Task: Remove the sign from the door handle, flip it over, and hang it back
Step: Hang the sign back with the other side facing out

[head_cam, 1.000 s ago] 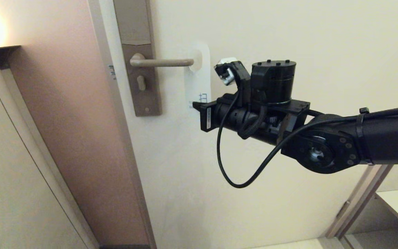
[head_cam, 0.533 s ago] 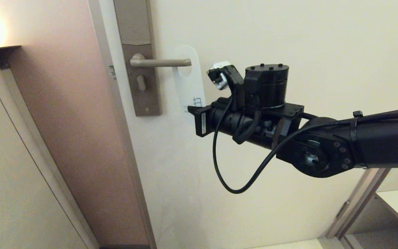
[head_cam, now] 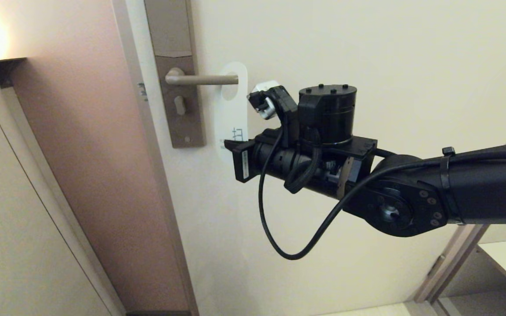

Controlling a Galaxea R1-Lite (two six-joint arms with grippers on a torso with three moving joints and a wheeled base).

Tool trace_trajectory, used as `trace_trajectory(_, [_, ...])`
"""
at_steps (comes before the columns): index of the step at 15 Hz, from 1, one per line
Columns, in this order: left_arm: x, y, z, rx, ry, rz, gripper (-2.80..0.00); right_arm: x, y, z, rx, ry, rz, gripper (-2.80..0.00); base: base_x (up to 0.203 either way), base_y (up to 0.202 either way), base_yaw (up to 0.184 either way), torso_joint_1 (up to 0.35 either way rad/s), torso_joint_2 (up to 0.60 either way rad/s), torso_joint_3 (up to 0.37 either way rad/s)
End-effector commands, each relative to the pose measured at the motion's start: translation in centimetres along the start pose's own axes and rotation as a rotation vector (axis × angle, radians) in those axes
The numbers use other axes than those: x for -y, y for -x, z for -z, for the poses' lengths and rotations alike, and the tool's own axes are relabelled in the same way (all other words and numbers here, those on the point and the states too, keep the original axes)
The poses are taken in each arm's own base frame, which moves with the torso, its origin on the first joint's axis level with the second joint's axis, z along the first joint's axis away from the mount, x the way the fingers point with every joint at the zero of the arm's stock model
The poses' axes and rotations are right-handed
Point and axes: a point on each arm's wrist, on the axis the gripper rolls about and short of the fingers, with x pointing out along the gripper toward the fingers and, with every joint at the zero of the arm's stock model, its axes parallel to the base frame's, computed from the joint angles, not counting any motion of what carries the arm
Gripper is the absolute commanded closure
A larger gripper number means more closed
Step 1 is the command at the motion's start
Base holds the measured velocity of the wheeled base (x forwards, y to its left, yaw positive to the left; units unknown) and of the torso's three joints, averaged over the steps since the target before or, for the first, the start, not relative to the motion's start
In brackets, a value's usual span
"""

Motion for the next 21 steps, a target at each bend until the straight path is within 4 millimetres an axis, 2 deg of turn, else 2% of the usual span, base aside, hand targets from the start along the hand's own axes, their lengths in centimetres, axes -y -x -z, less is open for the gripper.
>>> trace_trajectory(1, [0.0, 0.0, 0.0, -0.002, 0.0, 0.0, 0.0, -0.2, -0.1, 0.1, -0.002, 0.001, -0.007, -2.8, 0.0, 0.0, 0.0, 0.0, 0.0, 0.0])
trace_trajectory(9, [0.0, 0.0, 0.0, -0.002, 0.0, -0.001, 0.0, -0.5, 0.2, 0.0, 0.0, 0.003, -0.014, -2.8, 0.0, 0.0, 0.0, 0.0, 0.0, 0.0])
trace_trajectory(15, [0.0, 0.0, 0.0, -0.002, 0.0, 0.0, 0.0, -0.5, 1.3, -0.8, 0.016, -0.003, -0.013, -2.8, 0.0, 0.0, 0.0, 0.0, 0.0, 0.0])
trace_trajectory(21, [0.0, 0.0, 0.0, -0.002, 0.0, -0.001, 0.0, 0.6, 2.0, -1.7, 0.036, -0.009, 0.006, -2.8, 0.0, 0.0, 0.0, 0.0, 0.0, 0.0])
